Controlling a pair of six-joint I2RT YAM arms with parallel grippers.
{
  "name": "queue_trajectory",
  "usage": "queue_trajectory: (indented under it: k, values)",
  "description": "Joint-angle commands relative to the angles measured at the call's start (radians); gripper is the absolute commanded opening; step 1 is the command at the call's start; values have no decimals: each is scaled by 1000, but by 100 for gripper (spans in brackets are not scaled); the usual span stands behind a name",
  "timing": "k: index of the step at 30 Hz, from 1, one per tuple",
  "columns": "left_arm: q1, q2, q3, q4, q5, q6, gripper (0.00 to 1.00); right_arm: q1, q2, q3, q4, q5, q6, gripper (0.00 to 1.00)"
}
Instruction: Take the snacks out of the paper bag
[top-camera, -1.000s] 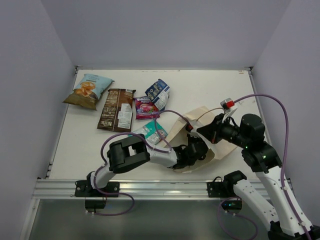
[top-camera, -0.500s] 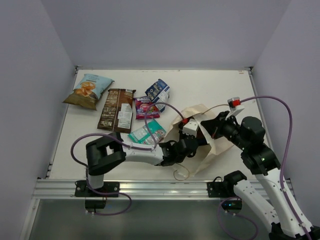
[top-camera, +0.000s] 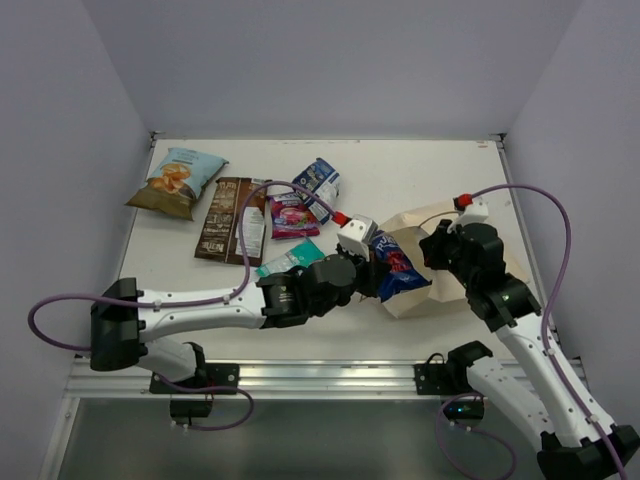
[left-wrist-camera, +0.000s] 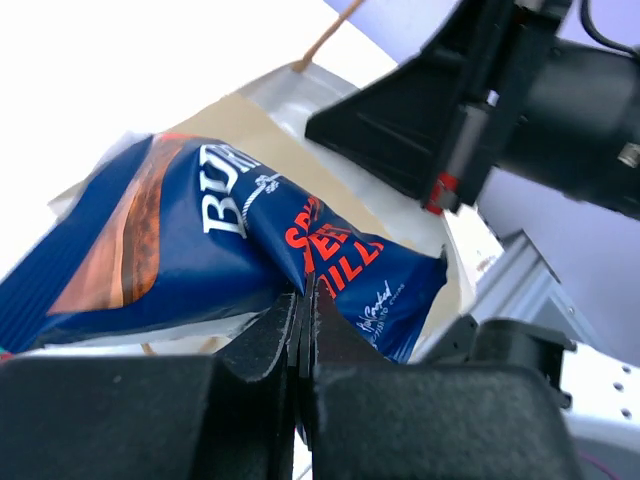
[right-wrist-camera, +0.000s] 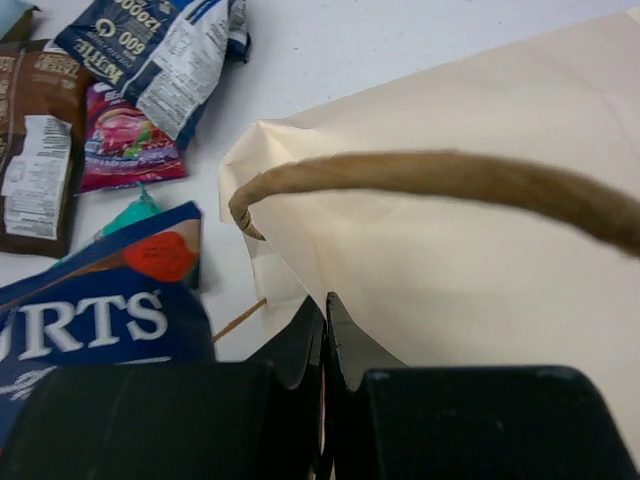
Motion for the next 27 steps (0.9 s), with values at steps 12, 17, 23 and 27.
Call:
queue_trajectory:
  k: [12, 17, 23, 27]
  values:
    - [322, -441, -84, -508, -164, -62, 0, -3, -7, 21, -42, 128, 28, 0]
    - [580, -555, -214, -597, -301, -74, 0, -3, -24, 47, -42, 44, 22, 0]
    - [977, -664, -340, -582, -241, 53, 0, -3, -21, 72, -42, -47, 10, 0]
    - [1200, -653, -395, -516, -105, 78, 0, -3, -13, 89, -37, -87, 2, 0]
